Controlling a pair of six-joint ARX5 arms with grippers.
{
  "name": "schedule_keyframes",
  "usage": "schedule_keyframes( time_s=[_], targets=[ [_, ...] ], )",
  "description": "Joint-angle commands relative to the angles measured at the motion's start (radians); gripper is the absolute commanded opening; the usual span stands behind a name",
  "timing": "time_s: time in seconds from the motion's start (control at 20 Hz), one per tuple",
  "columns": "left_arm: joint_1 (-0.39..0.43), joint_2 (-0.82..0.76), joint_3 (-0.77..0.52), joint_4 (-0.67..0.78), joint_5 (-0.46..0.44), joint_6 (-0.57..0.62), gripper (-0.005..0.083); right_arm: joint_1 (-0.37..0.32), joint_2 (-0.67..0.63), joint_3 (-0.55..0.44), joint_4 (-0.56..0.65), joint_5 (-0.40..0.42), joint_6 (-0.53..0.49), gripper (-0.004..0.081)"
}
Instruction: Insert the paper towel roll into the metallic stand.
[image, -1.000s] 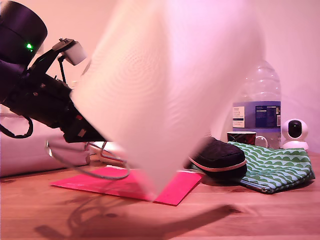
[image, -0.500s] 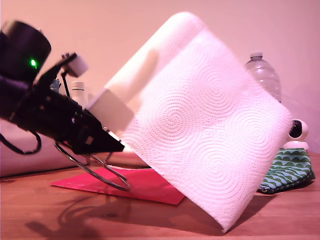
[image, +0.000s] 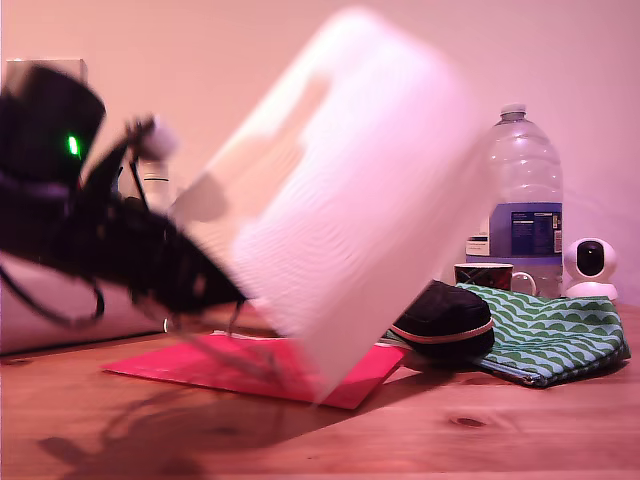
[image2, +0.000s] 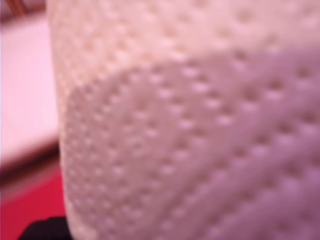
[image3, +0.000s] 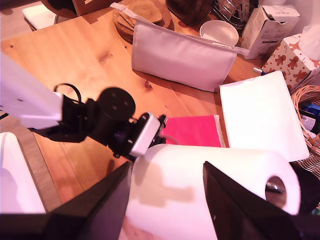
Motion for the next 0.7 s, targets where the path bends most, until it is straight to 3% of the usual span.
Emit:
schedule_keyframes(
  time_s=[0.0, 0.15, 0.65],
  targets=[
    [0.003, 0.013, 0.002, 0.089, 0.011, -0.034, -0.0024, 0.009, -0.012, 0.009, 0.009, 0.001, 0.002, 0.0405],
    [0.004, 0.064, 0.002, 0.167, 0.011, -0.076, -0.0024, 0.009, -0.012, 0.009, 0.009, 0.0, 0.002, 0.0405],
    [0.005, 0.188, 0.002, 0.174, 0.021, -0.081, -0.0024, 0.009, -0.012, 0.009, 0.01, 0.0, 0.002, 0.0405]
  ],
)
